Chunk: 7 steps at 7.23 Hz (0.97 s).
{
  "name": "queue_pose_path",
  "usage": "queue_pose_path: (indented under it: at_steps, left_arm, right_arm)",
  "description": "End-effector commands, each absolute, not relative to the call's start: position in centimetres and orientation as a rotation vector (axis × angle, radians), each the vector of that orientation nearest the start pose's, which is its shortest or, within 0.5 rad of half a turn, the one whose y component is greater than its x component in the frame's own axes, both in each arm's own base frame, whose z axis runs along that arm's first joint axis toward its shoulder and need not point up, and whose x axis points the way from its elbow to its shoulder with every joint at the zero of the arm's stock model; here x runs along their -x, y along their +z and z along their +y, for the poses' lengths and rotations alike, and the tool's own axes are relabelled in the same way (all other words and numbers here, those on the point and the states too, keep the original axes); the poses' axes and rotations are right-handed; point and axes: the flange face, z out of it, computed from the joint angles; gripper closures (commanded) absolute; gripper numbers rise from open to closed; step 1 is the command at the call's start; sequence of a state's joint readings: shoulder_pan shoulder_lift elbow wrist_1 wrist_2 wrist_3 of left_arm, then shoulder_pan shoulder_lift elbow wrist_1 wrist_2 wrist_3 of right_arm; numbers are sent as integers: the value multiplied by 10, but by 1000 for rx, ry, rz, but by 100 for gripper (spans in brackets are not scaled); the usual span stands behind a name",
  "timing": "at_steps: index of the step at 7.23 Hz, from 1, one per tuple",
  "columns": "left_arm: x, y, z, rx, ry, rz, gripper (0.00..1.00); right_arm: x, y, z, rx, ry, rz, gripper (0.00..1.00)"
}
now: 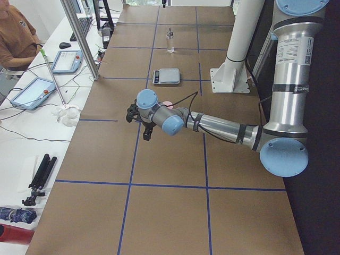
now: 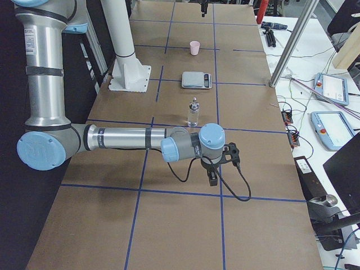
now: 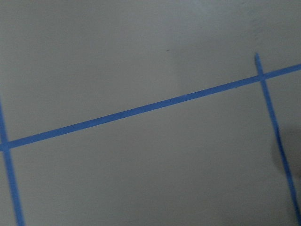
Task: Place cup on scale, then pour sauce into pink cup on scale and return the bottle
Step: 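Reach the left gripper to the pink cup and grasp it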
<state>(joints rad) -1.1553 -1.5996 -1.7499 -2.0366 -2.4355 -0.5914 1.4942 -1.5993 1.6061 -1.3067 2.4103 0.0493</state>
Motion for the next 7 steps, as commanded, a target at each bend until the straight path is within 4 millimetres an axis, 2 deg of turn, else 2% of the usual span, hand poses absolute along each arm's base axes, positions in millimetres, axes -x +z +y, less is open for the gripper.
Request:
queue_pose_path:
  at_steps: [1,2,3,5,7]
  left_arm:
    - [-239,454,-486,-115,18,1039,0]
    - [-294,426,-478,-92,12,1049,0]
    - [-311,424,-471,-87,18,1041,0]
    - [-327,426,-461,-72,4,1027,0]
    - [-339,429,-452,-55,25,1024,6]
  right_arm:
    - [-9,622,-489,-230,-132,-879,0]
    - [-3,623,-488,-225,-142,-882,0]
    - [1,624,-488,-216,-147,-881,0]
    - [4,629,-487,-200,-144,-883,0]
    - [4,631,-486,-197,-144,-886,0]
